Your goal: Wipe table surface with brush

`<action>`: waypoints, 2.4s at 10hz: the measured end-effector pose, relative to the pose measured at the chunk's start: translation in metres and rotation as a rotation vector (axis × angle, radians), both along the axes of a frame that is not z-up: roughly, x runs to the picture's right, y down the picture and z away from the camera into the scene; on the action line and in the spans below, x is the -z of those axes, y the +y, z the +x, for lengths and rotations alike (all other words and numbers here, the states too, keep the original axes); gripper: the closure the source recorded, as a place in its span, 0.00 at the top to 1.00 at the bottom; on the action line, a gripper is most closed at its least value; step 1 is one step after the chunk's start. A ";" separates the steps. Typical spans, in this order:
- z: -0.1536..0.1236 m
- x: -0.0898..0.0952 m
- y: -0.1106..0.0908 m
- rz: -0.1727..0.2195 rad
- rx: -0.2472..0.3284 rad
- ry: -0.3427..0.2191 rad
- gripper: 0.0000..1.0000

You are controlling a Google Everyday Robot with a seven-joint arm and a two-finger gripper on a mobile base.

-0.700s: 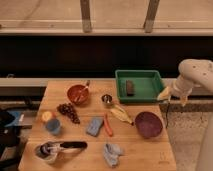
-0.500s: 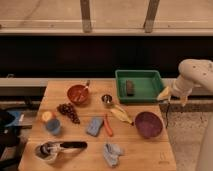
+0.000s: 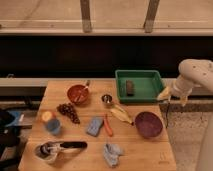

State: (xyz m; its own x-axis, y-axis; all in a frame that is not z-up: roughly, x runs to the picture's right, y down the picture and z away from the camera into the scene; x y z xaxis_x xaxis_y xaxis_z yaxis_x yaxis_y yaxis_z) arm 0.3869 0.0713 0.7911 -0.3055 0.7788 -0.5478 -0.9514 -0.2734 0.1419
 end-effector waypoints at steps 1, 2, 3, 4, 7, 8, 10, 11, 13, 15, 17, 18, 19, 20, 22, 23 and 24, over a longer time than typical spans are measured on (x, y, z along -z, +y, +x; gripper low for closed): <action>0.000 0.000 0.000 0.000 0.000 0.000 0.80; 0.000 0.000 0.000 0.000 0.000 0.000 0.80; 0.000 0.000 0.000 0.000 0.000 0.000 0.80; 0.000 0.000 0.000 0.000 0.000 0.000 0.80; 0.000 0.000 0.000 0.000 0.000 0.000 0.80; 0.000 0.000 0.000 0.000 0.000 0.000 0.80; 0.000 0.000 0.000 0.000 0.000 0.000 0.80; 0.000 0.000 0.000 0.000 0.000 0.000 0.80; 0.000 0.000 0.000 0.001 0.000 0.000 0.80; 0.000 0.000 -0.010 0.010 0.020 -0.032 0.80; -0.025 0.002 -0.027 0.029 0.071 -0.100 0.80; -0.042 0.005 -0.034 0.046 0.110 -0.131 0.80; -0.064 0.010 -0.042 0.066 0.168 -0.174 0.80; -0.090 0.015 -0.048 0.086 0.235 -0.224 0.80; -0.156 0.032 -0.056 0.135 0.396 -0.334 0.80; -0.181 0.041 -0.055 0.153 0.460 -0.376 0.80; -0.208 0.053 -0.052 0.171 0.516 -0.423 0.80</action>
State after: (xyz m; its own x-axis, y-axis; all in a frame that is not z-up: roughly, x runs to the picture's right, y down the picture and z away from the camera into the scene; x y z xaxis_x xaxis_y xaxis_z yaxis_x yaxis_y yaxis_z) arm 0.1791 0.0197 0.7384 0.3408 0.8533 -0.3947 -0.9298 0.2440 -0.2754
